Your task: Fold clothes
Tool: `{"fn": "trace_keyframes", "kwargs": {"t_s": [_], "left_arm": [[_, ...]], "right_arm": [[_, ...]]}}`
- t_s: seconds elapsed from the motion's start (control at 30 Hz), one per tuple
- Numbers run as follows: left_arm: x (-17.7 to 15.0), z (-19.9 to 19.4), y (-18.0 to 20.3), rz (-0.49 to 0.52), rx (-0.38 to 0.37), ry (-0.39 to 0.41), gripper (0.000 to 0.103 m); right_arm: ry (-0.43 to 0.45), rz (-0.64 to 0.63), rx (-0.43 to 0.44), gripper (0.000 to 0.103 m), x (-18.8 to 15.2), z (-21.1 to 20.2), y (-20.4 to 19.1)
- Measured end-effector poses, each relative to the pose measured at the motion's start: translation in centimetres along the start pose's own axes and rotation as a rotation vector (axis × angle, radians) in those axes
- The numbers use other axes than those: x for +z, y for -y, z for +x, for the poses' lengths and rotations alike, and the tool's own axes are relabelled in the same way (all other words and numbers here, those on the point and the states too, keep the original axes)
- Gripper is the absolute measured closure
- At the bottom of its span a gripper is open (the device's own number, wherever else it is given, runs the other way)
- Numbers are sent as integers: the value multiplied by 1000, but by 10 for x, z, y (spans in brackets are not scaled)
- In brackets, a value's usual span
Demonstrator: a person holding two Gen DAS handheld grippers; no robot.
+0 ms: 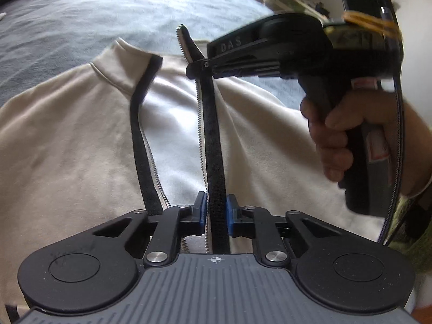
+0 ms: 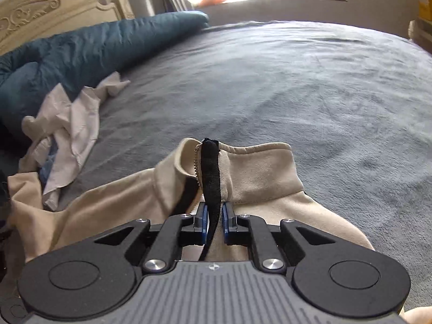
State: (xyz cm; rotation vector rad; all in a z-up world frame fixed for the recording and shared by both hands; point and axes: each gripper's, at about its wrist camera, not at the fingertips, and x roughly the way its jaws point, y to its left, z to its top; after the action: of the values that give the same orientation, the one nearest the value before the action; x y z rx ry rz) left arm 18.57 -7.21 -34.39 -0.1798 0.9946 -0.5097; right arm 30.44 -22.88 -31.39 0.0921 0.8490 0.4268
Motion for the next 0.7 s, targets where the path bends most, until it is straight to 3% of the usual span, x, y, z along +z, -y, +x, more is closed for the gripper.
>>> {"fn": "trace_keyframes", "kwargs": {"t_s": [0.17,0.3,0.4,0.5,0.57,0.7], "left_arm": [[0,-4,-8,-26,22,14,93],[2,10,-27,-77,40,-26,93],[6,20,-37,-113,31,-57,91],[9,24,-43,-130,23,-68,89],[11,24,-48,-142,12,-76,89],[19,25,-62,-197,-27,-97,85]], "right_arm": [[-22,-82,6,90,-2,19,-16],[-77,-95,6,88,-9,45,-18],[-106,-52,30,79,-12,59,-10],[-122,-5,89,65,-9,56,-1],[-128,49,119,49,-5,47,7],[-99,173,164,48,0,2,34]]}}
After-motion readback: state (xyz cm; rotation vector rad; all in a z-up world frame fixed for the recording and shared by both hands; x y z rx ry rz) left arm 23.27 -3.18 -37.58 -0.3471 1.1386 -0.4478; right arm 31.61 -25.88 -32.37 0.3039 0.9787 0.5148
